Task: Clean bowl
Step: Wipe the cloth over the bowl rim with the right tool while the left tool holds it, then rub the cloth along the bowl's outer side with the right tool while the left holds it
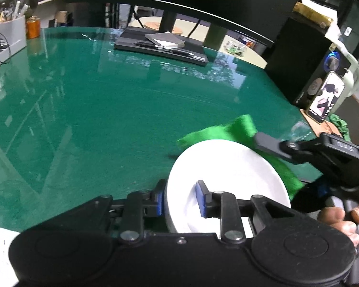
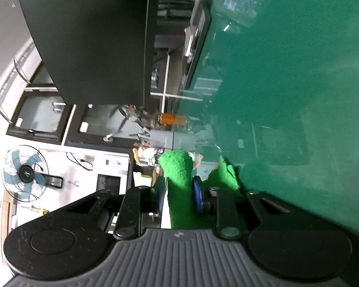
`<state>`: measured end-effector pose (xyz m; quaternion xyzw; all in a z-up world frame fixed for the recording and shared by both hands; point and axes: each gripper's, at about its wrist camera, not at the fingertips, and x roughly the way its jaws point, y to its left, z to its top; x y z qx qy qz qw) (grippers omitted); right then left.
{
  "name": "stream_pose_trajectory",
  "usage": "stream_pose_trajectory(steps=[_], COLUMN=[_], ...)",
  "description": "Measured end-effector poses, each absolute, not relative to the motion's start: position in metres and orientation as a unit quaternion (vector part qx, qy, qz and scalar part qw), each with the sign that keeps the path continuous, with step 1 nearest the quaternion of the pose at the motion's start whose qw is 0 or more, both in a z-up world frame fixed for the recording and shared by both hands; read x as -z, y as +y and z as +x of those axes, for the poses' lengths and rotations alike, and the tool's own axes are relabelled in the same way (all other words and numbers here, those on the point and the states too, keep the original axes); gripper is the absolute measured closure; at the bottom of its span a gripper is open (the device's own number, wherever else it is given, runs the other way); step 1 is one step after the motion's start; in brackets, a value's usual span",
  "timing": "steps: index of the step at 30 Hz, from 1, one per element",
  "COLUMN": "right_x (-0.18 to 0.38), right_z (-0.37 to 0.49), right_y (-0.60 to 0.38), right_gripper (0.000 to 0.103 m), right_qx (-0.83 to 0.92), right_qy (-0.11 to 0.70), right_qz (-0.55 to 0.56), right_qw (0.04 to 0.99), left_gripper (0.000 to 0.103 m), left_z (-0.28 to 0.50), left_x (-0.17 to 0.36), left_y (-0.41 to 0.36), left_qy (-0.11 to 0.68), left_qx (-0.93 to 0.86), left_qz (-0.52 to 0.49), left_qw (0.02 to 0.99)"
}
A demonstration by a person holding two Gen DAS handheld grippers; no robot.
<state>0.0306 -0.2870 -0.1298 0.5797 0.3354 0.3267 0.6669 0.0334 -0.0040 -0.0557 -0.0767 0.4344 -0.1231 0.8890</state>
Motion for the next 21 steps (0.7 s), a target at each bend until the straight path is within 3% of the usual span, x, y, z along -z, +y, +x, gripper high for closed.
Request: stream_pose_trajectory(steps=[13,21], right_x=[0.124,0.126], right_z=[0.035,0.050], right_y=[-0.283,-0.296], right_gripper=[0.077,0.086], right_qx=[-0.334,-0.354], right_qy=[0.305,0.321], right_qz=[0.538,0.545], right_qw=[0.712,0.689], left_gripper=[0.069,0.070], left_z=[0.035,0.031], left_x=[0.053,0.052], left_y=[-0.016,-0.022], left_qy=[0.436,0.429], left_qx=[0.042,0.002], left_qz=[-0.116,-0.112], left_qw=[0.891,0.896])
